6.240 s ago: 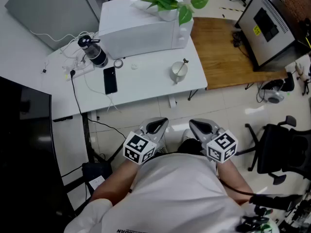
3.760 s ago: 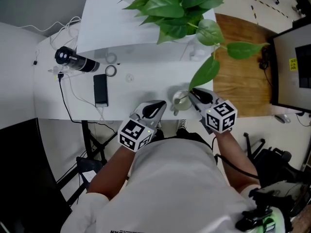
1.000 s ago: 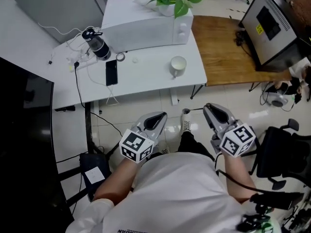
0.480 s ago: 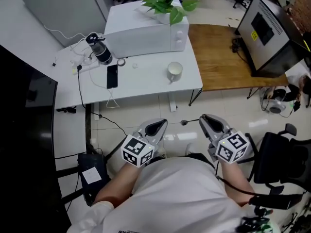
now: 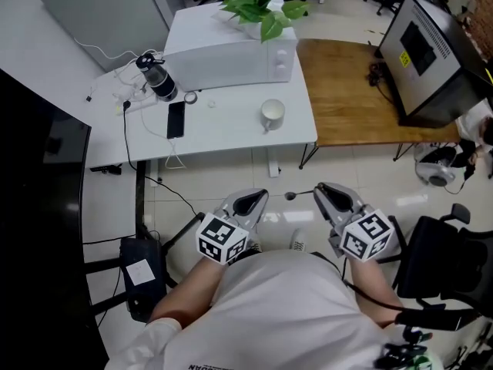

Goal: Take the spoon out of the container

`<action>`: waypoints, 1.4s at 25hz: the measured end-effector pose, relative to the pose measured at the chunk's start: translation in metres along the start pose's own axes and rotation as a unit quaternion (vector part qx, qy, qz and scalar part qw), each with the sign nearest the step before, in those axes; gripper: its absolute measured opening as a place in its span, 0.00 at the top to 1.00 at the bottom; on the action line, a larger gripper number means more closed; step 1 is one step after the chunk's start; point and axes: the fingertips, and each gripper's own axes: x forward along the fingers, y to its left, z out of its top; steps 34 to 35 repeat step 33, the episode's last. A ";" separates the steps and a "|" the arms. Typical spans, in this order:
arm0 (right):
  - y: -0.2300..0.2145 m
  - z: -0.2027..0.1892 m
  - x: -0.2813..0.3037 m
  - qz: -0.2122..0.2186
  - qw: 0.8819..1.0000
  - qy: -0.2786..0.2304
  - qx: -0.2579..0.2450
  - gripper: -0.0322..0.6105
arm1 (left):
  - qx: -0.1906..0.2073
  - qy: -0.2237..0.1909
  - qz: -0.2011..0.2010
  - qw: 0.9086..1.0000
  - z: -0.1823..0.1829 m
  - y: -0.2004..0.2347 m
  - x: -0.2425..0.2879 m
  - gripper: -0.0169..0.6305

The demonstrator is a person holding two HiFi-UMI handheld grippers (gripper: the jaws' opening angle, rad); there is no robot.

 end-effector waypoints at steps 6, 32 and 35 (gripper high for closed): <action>0.000 -0.004 -0.003 0.001 1.000 0.001 0.000 0.87 | 0.004 0.004 0.003 1.000 0.000 -0.003 0.002 0.97; 0.004 -0.005 -0.003 0.004 1.000 0.005 -0.007 0.87 | 0.015 -0.003 -0.005 1.000 0.006 -0.006 0.005 0.97; 0.004 -0.007 -0.003 0.003 1.000 0.005 -0.007 0.87 | 0.015 -0.003 -0.006 1.000 0.006 -0.007 0.006 0.97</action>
